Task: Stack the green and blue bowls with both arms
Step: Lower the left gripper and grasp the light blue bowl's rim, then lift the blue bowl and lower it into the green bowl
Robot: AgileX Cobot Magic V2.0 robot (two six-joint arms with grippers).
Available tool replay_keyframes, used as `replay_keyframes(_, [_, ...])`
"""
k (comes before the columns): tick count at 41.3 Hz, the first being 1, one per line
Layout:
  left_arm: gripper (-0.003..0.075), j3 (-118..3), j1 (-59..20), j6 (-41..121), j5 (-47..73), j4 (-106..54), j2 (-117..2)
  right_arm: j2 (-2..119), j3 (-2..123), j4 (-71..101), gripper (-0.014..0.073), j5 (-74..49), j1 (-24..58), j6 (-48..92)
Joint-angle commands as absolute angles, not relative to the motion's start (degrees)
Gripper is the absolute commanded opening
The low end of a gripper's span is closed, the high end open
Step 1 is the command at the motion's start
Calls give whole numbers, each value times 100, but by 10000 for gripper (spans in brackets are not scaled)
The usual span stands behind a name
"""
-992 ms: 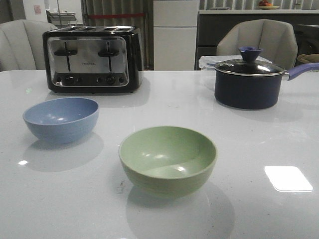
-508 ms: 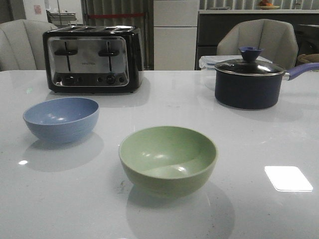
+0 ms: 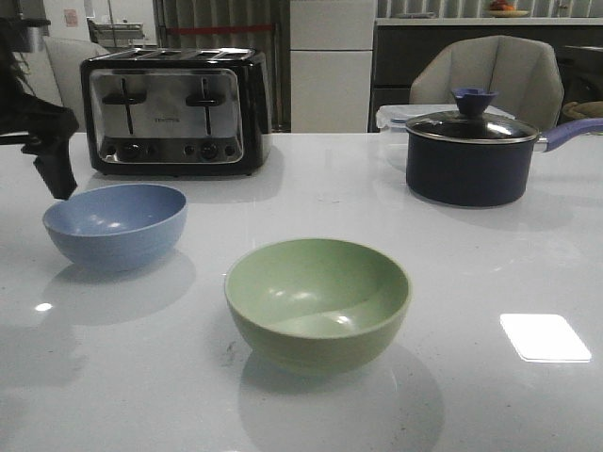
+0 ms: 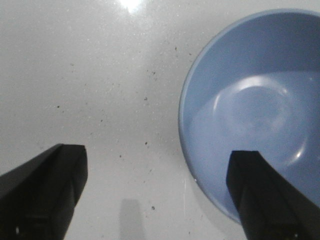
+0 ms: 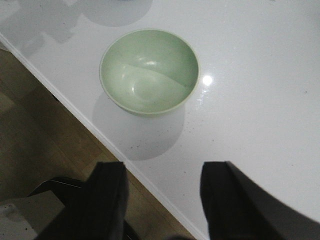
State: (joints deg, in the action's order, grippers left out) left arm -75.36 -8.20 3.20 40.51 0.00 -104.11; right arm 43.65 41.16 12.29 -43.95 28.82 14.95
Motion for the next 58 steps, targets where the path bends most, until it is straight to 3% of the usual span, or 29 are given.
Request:
replay_keyframes(1, [545, -7944, -858, 255, 3805, -220, -10467, 4330, 4275, 1274, 453, -4056, 2886, 1554])
replay_keyframes(28, [94, -8103, -858, 255, 3679, -663, -10933, 4330, 4275, 1274, 453, -4056, 2886, 1554])
replay_keyframes(43, [93, -8103, -1110, 646, 4171, -1051, -9591, 4330, 4275, 1274, 453, -4056, 2886, 1554])
replay_keyframes(58, [93, -8103, -2690, 874, 4383, -1133, -8970, 4330, 4275, 1274, 453, -4056, 2886, 1554])
